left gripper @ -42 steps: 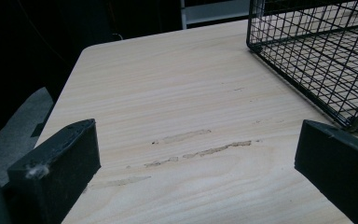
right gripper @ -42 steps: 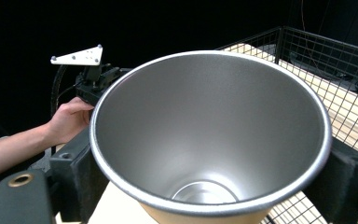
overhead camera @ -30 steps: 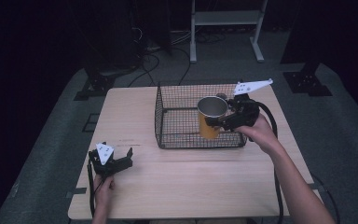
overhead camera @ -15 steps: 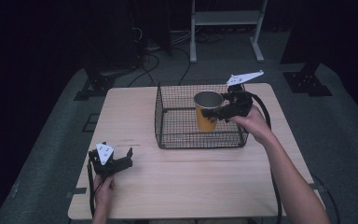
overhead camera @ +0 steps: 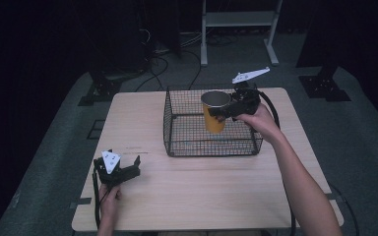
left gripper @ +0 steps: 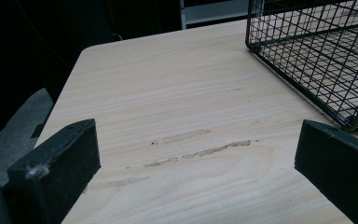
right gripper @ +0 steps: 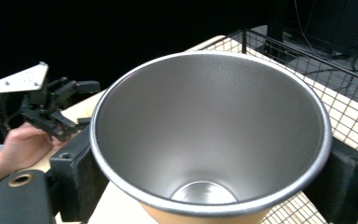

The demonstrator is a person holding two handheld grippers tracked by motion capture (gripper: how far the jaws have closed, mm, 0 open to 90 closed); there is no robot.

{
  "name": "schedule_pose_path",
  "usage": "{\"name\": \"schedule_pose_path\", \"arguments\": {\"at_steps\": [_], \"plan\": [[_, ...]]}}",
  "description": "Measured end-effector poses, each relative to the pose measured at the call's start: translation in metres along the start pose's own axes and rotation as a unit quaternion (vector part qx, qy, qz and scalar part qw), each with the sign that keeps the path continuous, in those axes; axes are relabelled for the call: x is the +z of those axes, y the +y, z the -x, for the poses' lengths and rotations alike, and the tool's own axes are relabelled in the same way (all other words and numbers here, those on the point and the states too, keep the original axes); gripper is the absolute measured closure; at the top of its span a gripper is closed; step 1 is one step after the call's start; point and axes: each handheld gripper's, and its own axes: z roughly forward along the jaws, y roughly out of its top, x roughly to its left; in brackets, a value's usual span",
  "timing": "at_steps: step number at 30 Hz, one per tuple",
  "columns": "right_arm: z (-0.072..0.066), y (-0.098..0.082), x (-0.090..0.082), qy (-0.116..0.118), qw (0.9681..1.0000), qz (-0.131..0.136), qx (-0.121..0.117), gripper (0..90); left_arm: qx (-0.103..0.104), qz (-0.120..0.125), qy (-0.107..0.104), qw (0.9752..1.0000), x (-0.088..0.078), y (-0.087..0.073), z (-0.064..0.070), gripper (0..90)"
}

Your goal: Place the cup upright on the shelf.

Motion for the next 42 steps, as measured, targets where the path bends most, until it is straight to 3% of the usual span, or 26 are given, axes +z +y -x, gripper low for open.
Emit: {"name": "schedule_pose_path", "arguments": {"at_steps": [14, 25, 34, 42], "plan": [[0.028, -0.005, 0.023, -0.009, 0.9999, -0.002, 0.013, 12.4, 0.0, -0.001, 0.0, 1.0, 0.0, 0.0, 0.0, 0.0], [0.038, -0.011, 0.045, -0.027, 0.9995, -0.009, 0.015, 12.4, -0.001, 0.0, 0.0, 1.0, 0.0, 0.0, 0.0, 0.0], [0.047, -0.017, 0.056, -0.018, 0.9996, -0.009, 0.018, 12.4, -0.001, 0.001, 0.0, 1.0, 0.0, 0.0, 0.0, 0.0], [0.053, -0.023, 0.068, -0.023, 0.9994, -0.018, 0.02, 12.3, -0.001, 0.001, -0.001, 1.0, 0.0, 0.0, 0.0, 0.0]]}}
